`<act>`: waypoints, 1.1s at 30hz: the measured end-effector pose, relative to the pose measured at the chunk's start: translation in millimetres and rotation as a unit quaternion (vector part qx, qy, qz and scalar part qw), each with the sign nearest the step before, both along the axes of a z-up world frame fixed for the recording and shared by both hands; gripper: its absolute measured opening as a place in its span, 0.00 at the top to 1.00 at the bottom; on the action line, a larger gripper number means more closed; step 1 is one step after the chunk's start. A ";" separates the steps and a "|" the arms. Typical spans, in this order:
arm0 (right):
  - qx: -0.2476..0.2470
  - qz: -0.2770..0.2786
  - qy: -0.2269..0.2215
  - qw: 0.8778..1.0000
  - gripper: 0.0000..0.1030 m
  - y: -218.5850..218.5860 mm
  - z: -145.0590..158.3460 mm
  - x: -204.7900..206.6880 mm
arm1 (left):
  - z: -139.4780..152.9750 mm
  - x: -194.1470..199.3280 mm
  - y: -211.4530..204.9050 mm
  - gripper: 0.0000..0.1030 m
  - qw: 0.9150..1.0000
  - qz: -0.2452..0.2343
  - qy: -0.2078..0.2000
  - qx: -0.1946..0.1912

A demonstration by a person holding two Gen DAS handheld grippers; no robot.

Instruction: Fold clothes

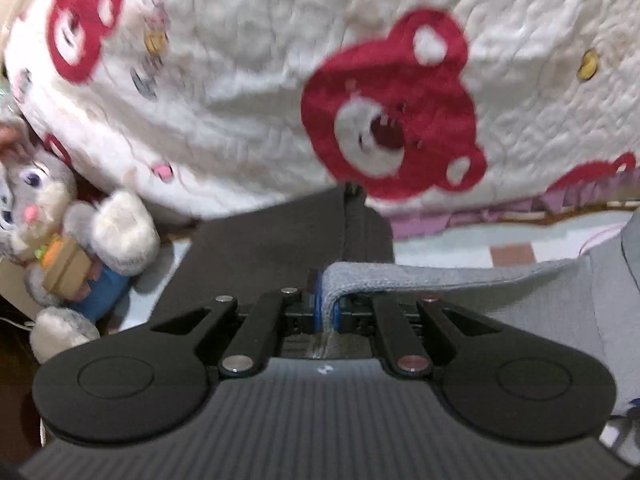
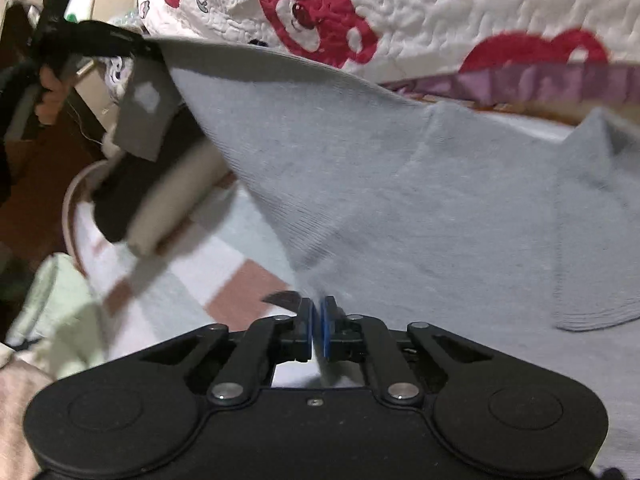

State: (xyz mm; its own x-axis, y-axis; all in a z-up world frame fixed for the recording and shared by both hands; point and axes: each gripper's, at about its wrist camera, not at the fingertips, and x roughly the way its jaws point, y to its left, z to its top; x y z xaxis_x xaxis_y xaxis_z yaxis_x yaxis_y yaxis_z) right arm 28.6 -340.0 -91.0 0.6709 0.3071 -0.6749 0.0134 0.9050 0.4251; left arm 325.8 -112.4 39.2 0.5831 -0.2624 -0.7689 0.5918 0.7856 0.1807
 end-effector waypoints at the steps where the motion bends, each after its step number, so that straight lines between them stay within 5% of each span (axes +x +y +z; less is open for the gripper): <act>1: -0.001 0.005 0.004 1.000 0.97 2.6 -2.0 2.6 | -2.6 9.4 0.8 0.93 1.000 0.002 0.023 0.004; 3: -0.036 0.014 0.009 0.999 0.97 12.3 -5.8 4.6 | -7.1 23.0 6.6 0.89 0.999 0.007 0.053 0.010; 10: -0.099 0.045 0.001 0.994 0.96 25.1 -16.1 -6.2 | -15.4 30.5 30.5 0.69 0.999 -0.021 0.045 0.009; 16: -0.124 0.056 -0.009 0.991 0.94 25.2 -22.1 -16.9 | -46.2 35.9 60.7 0.56 0.991 -0.011 0.112 -0.070; 18: -0.132 0.060 -0.012 0.989 0.94 25.2 -24.1 -20.5 | -57.7 35.0 70.5 0.61 0.986 -0.002 0.143 -0.087; 19: -0.137 0.062 -0.014 0.989 0.94 25.2 -25.0 -22.3 | -59.5 32.0 74.7 0.71 0.984 -0.006 0.150 -0.093; 20: -0.141 0.064 -0.015 0.988 0.94 25.3 -26.0 -24.1 | -57.7 28.1 77.6 0.93 0.983 -0.017 0.153 -0.096; 25: -0.129 0.064 -0.029 0.989 0.93 22.6 -21.8 -28.5 | 4.1 8.2 80.0 0.94 0.992 -0.053 0.075 -0.083; 28: -0.120 0.063 -0.037 0.990 0.89 20.8 -18.8 -30.9 | 31.7 7.9 68.6 0.94 0.997 -0.067 0.016 -0.031; 33: -0.105 0.061 -0.052 0.991 0.65 17.8 -13.7 -35.0 | 16.7 19.6 40.5 0.80 0.996 -0.031 -0.060 0.061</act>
